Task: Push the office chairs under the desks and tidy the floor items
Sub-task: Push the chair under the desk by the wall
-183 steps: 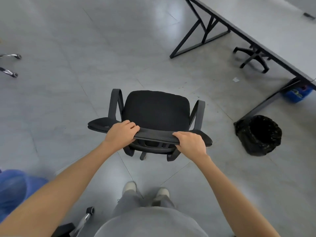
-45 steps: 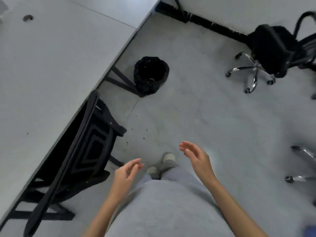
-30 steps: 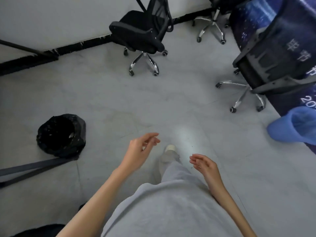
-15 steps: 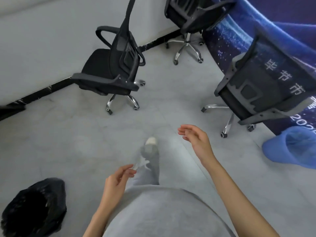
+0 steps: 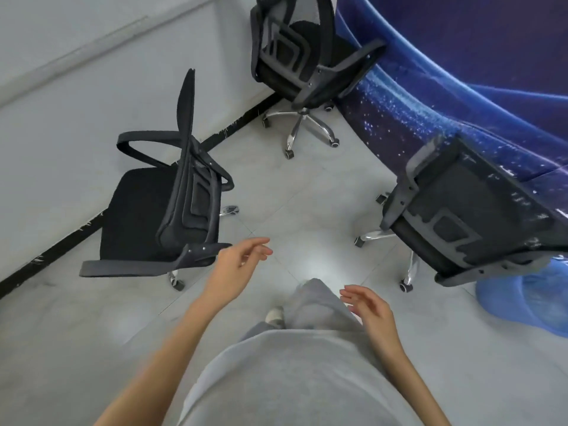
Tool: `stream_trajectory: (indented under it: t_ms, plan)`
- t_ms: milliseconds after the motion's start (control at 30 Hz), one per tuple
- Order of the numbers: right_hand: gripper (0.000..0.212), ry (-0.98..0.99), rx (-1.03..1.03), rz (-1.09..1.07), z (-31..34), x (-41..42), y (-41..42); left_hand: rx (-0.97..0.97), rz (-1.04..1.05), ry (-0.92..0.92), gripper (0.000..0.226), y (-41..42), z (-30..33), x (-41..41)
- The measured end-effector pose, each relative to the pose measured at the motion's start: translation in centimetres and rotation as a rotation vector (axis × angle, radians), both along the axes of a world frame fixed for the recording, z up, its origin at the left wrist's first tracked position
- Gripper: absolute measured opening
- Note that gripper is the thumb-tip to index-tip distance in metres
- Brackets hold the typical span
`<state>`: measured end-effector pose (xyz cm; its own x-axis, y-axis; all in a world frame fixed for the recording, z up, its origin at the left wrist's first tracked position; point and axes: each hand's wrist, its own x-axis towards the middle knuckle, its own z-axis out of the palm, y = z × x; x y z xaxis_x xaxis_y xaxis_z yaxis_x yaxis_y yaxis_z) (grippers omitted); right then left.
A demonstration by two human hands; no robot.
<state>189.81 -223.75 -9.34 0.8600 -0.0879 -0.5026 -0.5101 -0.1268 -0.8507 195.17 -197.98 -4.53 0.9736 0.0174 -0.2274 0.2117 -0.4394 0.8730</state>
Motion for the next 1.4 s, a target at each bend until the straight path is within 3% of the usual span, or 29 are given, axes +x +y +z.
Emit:
stream_trajectory:
  t_ms: [100, 233, 467, 600, 733, 833, 900, 967, 1067, 1167, 1400]
  plan:
    - [0.021, 0.011, -0.001, 0.013, -0.5, 6.2, 0.5, -0.001, -0.013, -0.047, 0.021, 0.2, 0.5, 6.7]
    - [0.013, -0.026, -0.014, 0.219, -0.5, 17.7, 2.4, -0.032, 0.125, -0.041, 0.022, 0.7, -0.4, 12.3]
    - [0.033, -0.133, 0.009, 0.695, 3.2, 36.6, 10.3, -0.088, 0.645, 0.019, 0.027, 1.7, -1.8, 15.7]
    - [0.031, -0.250, 0.012, 0.928, 4.7, 43.4, 17.4, -0.040, 0.886, -0.007, 0.029, 2.8, -1.2, 16.4]
    - [0.027, -0.493, -0.117, 1.189, 5.0, 47.1, 24.5, 0.388, 0.984, -0.076, 0.026, 5.6, -1.4, 17.2]
    - [0.038, -1.040, -0.370, 1.487, 3.6, 49.0, 29.2, 0.795, 0.914, -0.001, 0.030, 8.0, -2.6, 18.2]
    - [0.047, -1.337, -0.491, 1.731, 2.3, 49.9, 31.9, 0.932, 0.843, 0.020, 0.028, 9.1, -3.4, 18.9]
    - [0.050, -1.419, -0.536, 1.900, 1.3, 50.4, 34.2, 0.956, 0.812, 0.092, 0.022, 9.8, -4.2, 19.1]
    - [0.038, -1.420, -0.553, 2.032, 0.4, 50.9, 36.5, 0.900, 0.845, 0.250, 0.037, 10.1, -4.9, 19.0]
    - [0.025, -1.389, -0.564, 2.134, -0.5, 51.9, 38.1, 0.844, 0.940, 0.347, 0.038, 9.7, -4.9, 19.7]
    - [0.016, -1.538, -0.384, 2.226, -1.7, 54.9, 40.3, 0.823, 1.051, 0.430, 0.038, 8.9, -5.3, 22.2]
